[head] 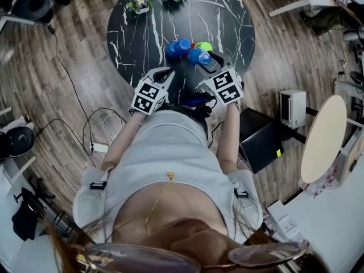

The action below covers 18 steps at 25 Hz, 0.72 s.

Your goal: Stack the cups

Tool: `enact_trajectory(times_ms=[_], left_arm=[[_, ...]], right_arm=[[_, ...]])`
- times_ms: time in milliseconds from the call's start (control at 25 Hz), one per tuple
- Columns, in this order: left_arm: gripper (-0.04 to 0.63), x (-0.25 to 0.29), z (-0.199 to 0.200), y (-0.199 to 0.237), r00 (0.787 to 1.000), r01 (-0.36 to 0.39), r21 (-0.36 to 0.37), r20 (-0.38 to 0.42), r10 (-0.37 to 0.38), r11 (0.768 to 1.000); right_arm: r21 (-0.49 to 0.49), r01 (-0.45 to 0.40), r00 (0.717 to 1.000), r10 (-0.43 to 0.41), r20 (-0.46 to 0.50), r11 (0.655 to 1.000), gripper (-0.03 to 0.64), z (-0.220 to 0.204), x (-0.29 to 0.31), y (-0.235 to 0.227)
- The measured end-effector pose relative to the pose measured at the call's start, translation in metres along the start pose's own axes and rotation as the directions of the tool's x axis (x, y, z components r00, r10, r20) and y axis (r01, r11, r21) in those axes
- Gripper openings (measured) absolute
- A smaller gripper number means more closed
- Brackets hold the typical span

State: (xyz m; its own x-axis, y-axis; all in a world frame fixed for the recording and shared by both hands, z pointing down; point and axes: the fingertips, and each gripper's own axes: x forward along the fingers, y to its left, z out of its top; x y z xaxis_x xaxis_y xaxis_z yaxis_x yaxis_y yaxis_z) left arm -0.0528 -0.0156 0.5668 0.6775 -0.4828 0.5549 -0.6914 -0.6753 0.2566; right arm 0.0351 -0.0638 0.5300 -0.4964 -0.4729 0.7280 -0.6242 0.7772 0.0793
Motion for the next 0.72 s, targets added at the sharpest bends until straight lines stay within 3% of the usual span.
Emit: enact_trajectory(times_ms=[720], left_arm=[[0.038, -0.001, 0.004, 0.011, 0.999, -0.036, -0.017, 0.009, 0.036, 0.999]], right_arm=[[-0.006, 0.016, 0.999, -0.016, -0.046, 1.000, 0.239, 0.022, 0.017, -0.036]])
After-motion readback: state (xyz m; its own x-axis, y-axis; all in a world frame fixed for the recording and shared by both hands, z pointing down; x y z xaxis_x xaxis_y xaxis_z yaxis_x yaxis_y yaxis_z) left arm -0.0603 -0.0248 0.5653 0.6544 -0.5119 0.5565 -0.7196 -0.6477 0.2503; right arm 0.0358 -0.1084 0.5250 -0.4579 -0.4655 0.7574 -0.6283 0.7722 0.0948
